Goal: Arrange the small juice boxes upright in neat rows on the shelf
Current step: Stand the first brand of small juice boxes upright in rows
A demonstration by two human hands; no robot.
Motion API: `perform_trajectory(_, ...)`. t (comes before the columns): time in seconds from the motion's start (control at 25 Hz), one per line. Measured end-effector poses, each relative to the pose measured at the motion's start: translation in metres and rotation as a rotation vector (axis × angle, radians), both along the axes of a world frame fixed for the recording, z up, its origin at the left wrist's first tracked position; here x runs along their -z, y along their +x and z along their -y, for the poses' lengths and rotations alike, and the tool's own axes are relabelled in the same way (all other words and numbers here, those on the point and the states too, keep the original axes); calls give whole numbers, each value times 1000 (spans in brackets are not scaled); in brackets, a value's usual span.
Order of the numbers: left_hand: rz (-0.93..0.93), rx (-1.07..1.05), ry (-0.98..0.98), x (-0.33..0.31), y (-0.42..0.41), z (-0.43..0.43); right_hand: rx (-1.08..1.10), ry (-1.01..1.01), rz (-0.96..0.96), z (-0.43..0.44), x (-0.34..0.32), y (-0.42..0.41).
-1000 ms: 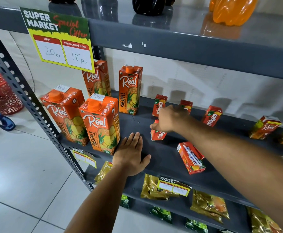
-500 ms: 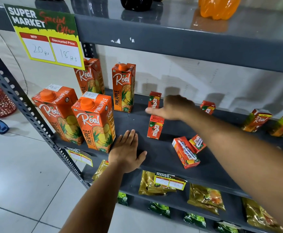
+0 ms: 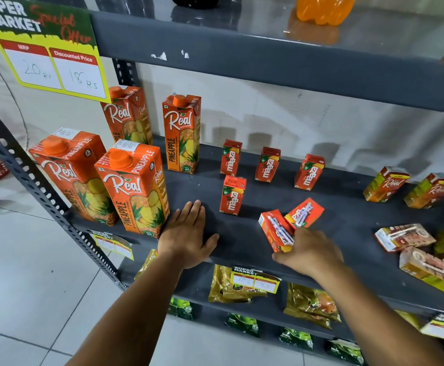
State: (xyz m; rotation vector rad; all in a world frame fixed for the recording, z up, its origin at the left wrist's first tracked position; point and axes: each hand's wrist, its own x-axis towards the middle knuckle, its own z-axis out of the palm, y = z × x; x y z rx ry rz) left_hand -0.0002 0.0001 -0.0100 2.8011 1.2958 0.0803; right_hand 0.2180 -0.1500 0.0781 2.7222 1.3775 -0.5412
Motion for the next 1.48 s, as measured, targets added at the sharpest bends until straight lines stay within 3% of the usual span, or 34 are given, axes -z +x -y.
perform_trajectory(0.16,-22,-11,-1,-1,1,0,-6,234,50,-5,-16,8)
perform_trajectory(0.24,-42,-10,-1,-1,2,0,-182,276,162,-14,-32,17)
perform_trajectory(0.48,-66,-16,-2,-1,2,0,-826,163,447,-55,-60,36)
perform_trajectory(0.72,-63,-17,-1,-2,2,1,-1077,128,535,-73,-61,36)
perform_trajectory(0.88,-70,-17,1,-3,2,1,-955,30,398,-75,-72,37)
perform_trajectory(1.04,-76,-16,-4,-2,3,0,-603,78,297,-76,-71,25)
perform_trajectory(1.2,-81,-19,1,-1,3,1,-294,91,326,-82,-62,7)
perform_trajectory(1.4,-87,-20,4,-1,3,1,-243,70,303,-84,-62,2)
perform_trajectory(1.48,-86,-20,9,0,2,1,-225,150,218,-83,-71,15)
